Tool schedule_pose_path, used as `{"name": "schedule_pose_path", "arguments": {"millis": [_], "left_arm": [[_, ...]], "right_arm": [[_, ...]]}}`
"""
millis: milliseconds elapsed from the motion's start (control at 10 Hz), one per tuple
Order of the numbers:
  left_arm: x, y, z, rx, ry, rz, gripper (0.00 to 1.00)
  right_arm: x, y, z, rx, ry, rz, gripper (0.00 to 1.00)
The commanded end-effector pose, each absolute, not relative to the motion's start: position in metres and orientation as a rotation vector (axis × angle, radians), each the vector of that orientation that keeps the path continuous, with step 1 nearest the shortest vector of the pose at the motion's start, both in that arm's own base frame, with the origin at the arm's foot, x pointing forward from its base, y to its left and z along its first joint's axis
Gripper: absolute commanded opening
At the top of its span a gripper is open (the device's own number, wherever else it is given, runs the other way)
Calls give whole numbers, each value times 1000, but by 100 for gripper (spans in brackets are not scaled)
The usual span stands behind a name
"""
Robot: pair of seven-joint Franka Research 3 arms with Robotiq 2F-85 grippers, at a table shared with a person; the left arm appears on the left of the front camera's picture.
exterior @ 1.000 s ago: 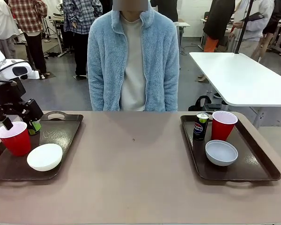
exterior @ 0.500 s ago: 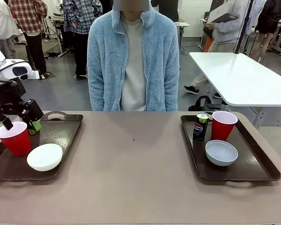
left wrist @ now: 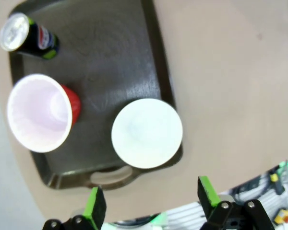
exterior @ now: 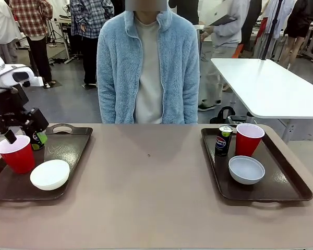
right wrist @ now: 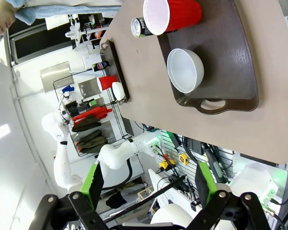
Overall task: Prepare tableware on both trays.
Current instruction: Pick up a Picnic Bowl from the table and place it on a Handle tray.
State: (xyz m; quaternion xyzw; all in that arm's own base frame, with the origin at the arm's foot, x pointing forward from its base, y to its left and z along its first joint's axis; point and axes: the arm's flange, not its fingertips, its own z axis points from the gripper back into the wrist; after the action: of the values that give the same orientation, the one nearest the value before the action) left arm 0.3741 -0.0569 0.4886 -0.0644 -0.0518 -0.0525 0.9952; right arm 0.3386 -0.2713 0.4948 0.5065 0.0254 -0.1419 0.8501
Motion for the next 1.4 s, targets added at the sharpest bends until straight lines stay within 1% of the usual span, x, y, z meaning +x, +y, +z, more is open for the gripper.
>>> {"name": "schedule_pose_path", "arguments": {"millis": [0, 100, 300, 400, 500, 600, 700, 900, 1100, 1300], "left_arm": [[395, -11, 514, -422, -123, -77, 100], [405, 11, 525, -522, -122, -76, 100], [398, 47, 539, -676, -117, -74, 100], [396, 69, 547, -771, -71, -52, 100], [386, 91, 549, -856, -29, -24, 100], [378, 132, 535, -895, -40, 8, 100], [378, 134, 533, -897, -39, 9, 100], [376, 154, 513, -930, 11, 11, 100], [378, 161, 504, -915, 46, 8, 100], [382, 173, 494, -929, 24, 36, 100]], "right_arm": [[336, -267, 495, 1075, 48, -315, 100], [336, -267, 495, 1075, 48, -315, 100], [336, -267, 495, 1075, 48, -315, 100], [336, -267, 495, 1075, 48, -315, 100], [336, -267, 495, 1075, 48, -315, 100], [336, -267, 495, 1075, 48, -315, 100], [336, -267, 495, 1075, 48, -315, 100], [336, -267, 495, 1075, 48, -315, 100], [336, -267, 495, 1075, 48, -315, 100], [336, -267, 495, 1075, 48, -315, 100]]}}
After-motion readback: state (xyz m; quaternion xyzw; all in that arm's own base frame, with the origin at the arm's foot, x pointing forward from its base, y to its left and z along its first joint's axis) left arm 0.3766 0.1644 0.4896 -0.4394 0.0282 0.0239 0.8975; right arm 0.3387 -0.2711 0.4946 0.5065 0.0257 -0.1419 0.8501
